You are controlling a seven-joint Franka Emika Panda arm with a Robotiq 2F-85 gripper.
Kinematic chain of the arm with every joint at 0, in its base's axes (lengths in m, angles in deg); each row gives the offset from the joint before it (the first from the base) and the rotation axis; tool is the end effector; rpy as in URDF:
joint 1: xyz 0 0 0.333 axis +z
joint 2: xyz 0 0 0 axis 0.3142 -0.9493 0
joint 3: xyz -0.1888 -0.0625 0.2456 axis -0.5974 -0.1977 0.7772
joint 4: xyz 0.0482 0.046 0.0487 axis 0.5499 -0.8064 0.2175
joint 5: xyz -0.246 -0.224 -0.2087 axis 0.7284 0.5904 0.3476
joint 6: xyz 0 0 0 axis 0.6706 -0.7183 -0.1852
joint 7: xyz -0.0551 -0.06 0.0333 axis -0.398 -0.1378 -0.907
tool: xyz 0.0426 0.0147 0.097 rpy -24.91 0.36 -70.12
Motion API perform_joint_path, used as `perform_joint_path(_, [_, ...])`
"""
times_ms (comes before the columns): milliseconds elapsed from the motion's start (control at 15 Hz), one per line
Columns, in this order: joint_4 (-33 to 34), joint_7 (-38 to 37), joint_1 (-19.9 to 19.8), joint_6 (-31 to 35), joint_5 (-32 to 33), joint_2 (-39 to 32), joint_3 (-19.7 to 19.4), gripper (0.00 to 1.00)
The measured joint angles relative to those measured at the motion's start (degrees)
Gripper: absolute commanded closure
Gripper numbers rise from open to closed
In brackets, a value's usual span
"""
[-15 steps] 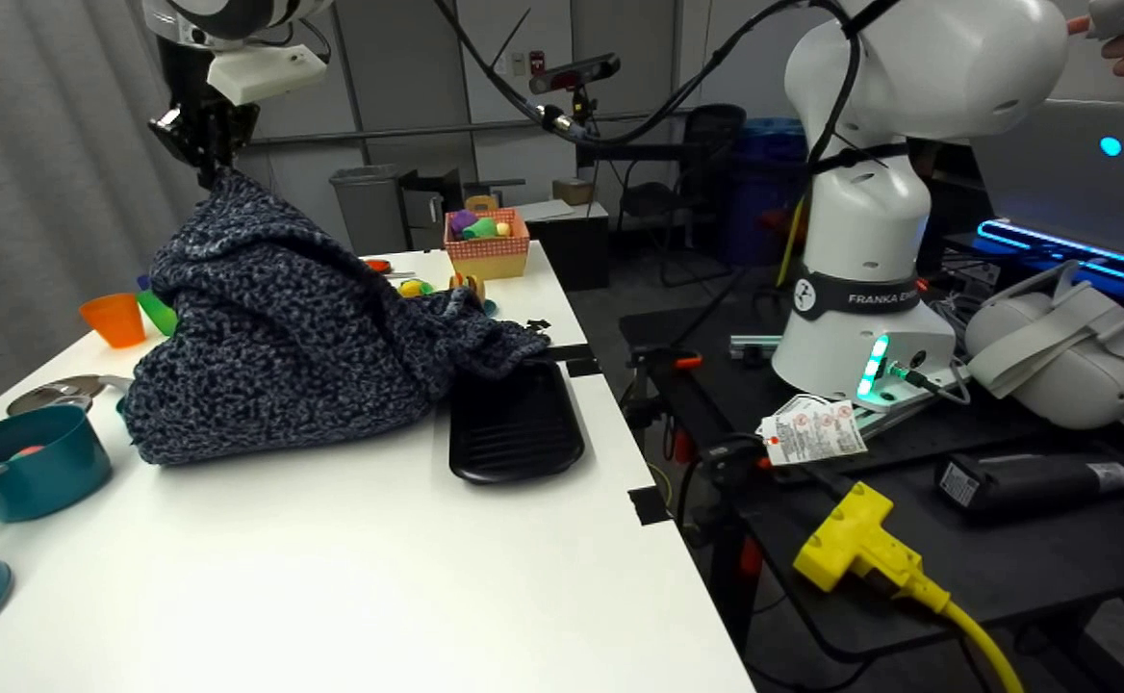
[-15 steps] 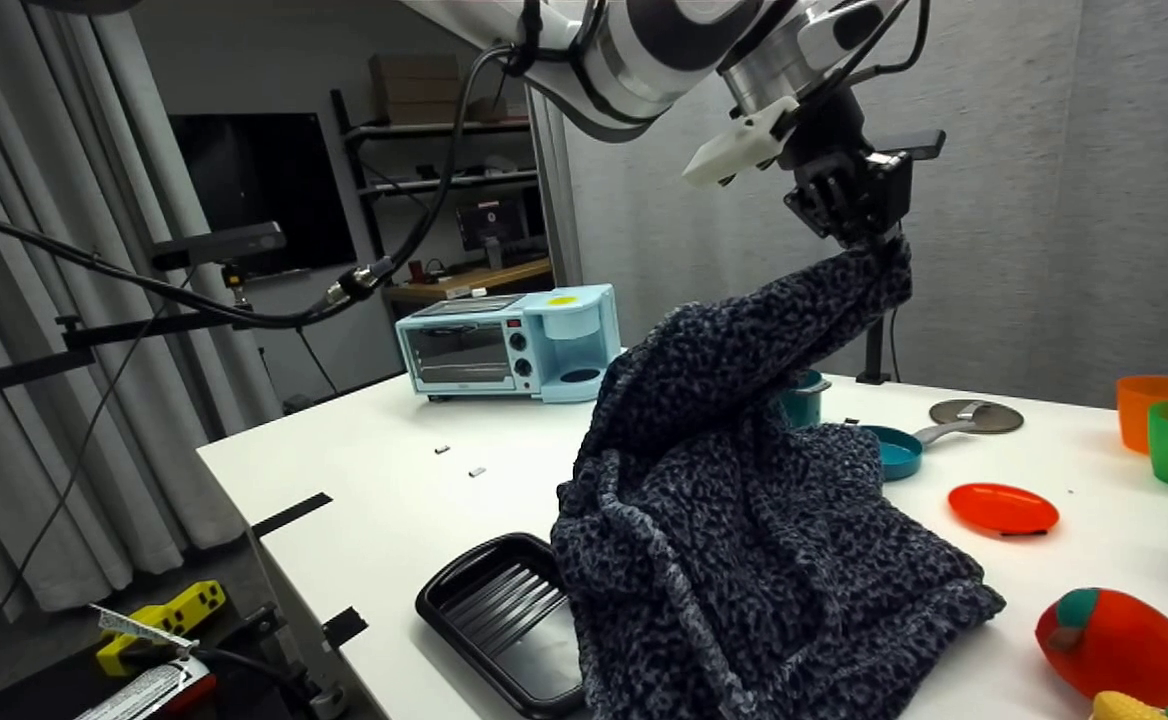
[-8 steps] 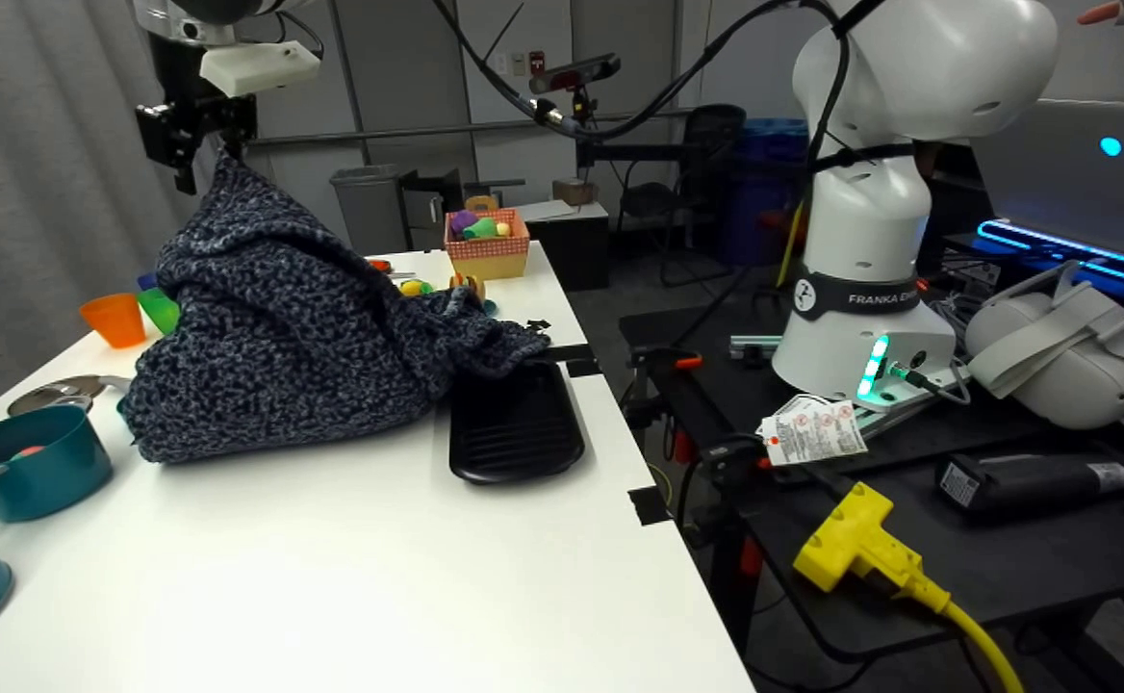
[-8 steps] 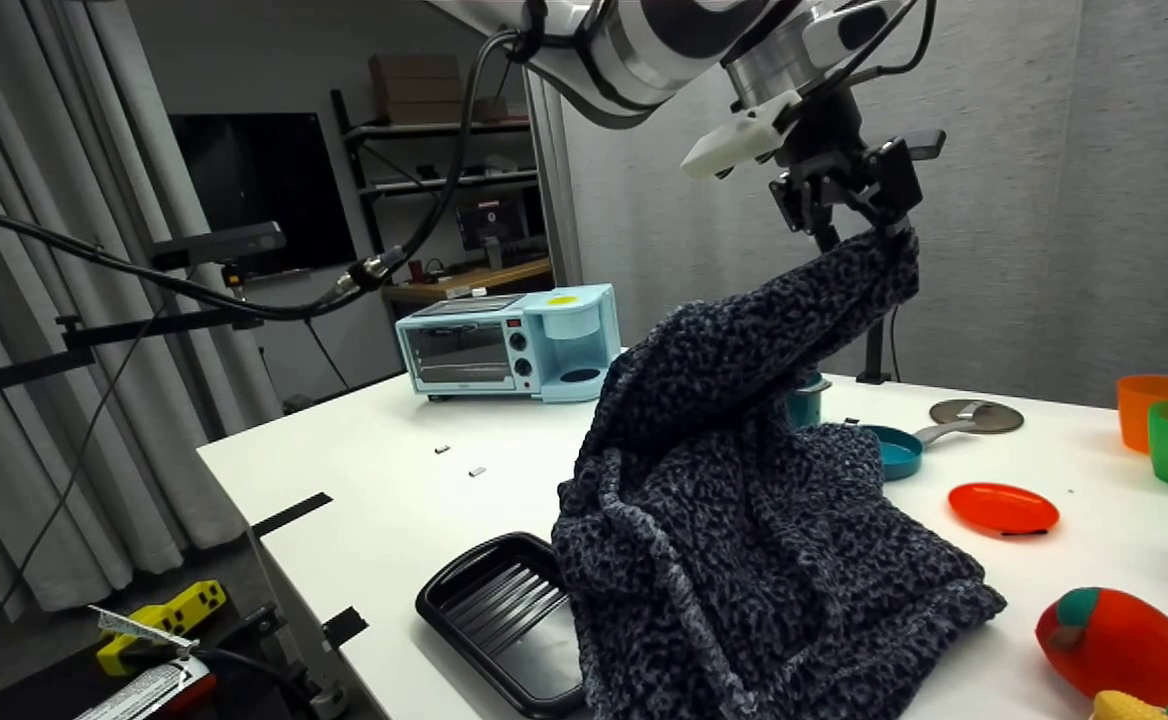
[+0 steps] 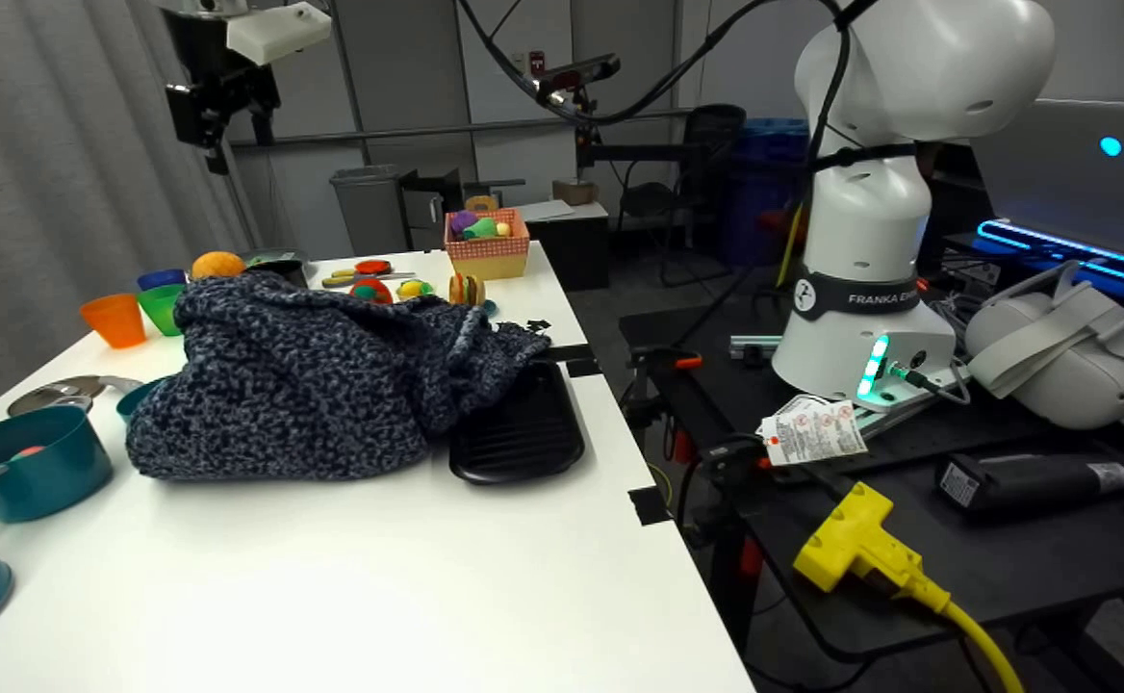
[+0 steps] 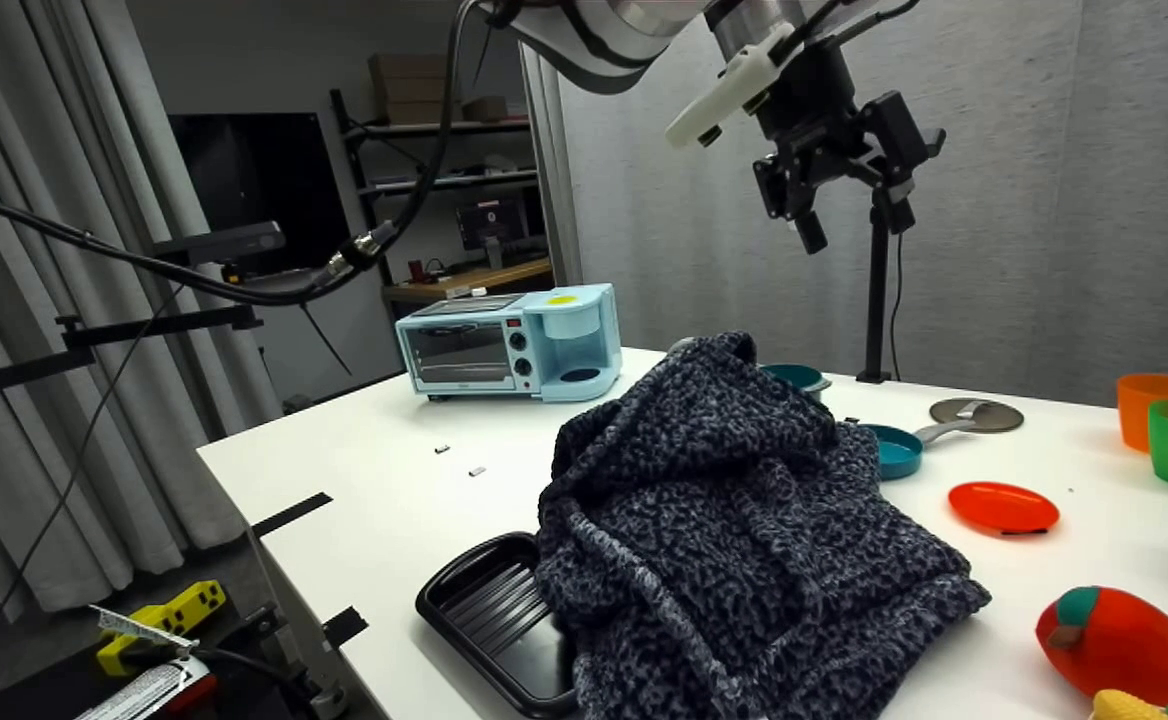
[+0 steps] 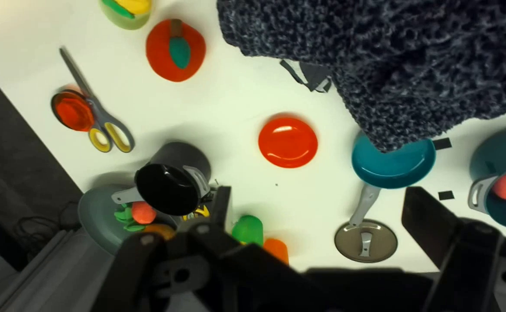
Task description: Fold the thing on the table
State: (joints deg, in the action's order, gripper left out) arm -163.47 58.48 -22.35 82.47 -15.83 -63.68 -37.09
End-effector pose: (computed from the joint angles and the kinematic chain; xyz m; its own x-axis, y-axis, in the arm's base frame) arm 0.6639 -0.2261 0.4317 0.9142 -0.2985 0.2741 -0.3642 -0.9017 0.2329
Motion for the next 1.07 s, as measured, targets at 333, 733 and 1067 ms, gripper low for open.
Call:
perform_joint_path(333, [-3.19,0.0,-0.44,-1.04,8.5,4.74,-0.22,0.0])
perform_joint_path(733, [-11.15,-0.24,-1.05,10.51,9.36,10.06,2.46,0.0])
perform_joint_path(1067, [-26.07,-0.9,-0.6,21.73,6.22,19.73,7.39,0.0])
